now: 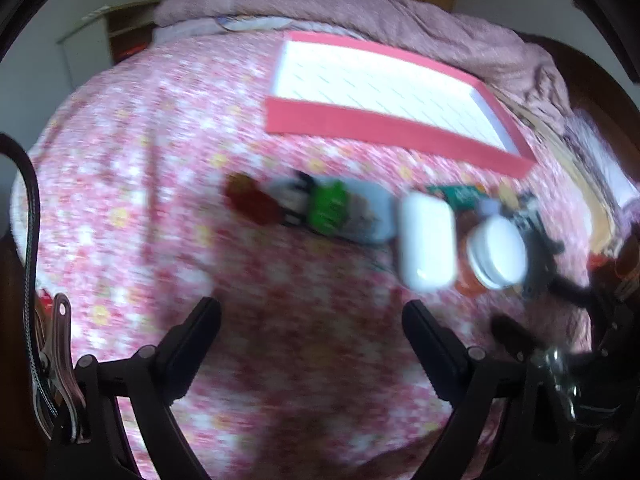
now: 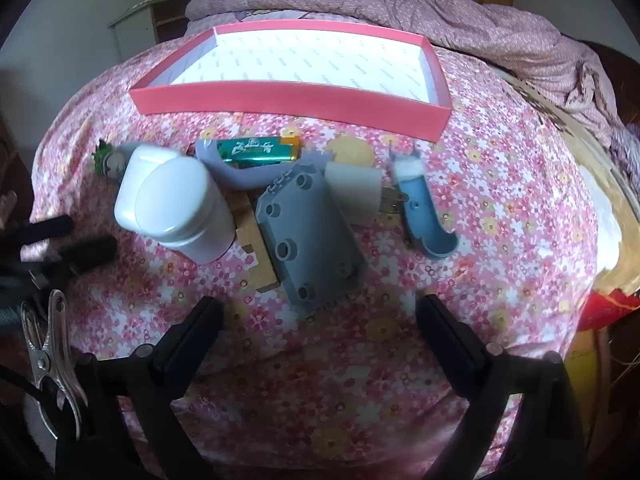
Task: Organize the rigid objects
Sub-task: 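Lower the left gripper onto the green-and-white figurine and close it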
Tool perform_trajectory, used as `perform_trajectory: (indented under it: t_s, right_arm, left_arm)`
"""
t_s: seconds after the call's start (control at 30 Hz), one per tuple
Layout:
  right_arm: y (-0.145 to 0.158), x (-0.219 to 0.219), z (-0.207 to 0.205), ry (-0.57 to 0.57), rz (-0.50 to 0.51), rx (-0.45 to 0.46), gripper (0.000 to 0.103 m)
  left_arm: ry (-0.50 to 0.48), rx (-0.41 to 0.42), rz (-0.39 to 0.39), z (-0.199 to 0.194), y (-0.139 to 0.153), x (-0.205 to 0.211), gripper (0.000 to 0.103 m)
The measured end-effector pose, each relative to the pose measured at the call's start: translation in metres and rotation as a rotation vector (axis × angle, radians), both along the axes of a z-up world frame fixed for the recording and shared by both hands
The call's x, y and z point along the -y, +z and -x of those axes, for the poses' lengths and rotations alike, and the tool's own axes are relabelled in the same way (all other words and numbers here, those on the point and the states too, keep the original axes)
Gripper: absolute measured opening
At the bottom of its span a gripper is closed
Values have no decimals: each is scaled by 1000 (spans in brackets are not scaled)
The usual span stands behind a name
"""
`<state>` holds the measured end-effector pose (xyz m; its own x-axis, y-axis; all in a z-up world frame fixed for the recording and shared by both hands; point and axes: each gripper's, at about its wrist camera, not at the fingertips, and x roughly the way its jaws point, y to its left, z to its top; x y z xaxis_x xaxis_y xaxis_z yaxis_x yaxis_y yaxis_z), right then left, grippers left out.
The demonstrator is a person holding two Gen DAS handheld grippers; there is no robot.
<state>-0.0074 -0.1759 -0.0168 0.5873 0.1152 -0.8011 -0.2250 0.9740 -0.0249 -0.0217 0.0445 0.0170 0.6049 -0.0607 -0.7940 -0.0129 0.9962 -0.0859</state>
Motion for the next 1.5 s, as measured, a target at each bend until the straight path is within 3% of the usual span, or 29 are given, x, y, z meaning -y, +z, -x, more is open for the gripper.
perform_trajectory:
  t_s: [0.27, 0.43, 0.57, 0.67, 0.8, 0.93, 1.37, 1.47, 1.5]
  right_arm:
    - [2, 3, 2, 10, -16, 2, 103]
    - [3, 3, 2, 11, -18, 4, 103]
    - [3, 3, 1, 11, -16, 3, 103]
    - [3, 3, 1, 11, -15, 4, 103]
    - [2, 3, 1, 11, -15, 5, 103]
    - [3, 3, 1, 12, -15, 6, 103]
    - [2, 3, 1, 11, -15, 9, 103]
    - [2, 3, 1, 11, -15, 9, 103]
    - [2, 3, 1, 11, -16, 9, 103]
  left_arm:
    - [19, 66, -51, 4, 19, -23, 95]
    - [-57, 123, -73, -9, 31, -6, 95]
    - [-66, 121, -63, -25, 31, 7, 94]
    - [-84, 123, -36, -28, 29, 14, 85]
    - [-139, 120, -48, -32, 25, 26, 60]
    - [-142, 122, -50, -36, 22, 29, 51]
    - [-118, 116, -25, -42, 16, 25, 52]
    - [-113, 103, -15, -44, 13, 23, 46]
    - [-110, 107, -11, -43, 13, 22, 35]
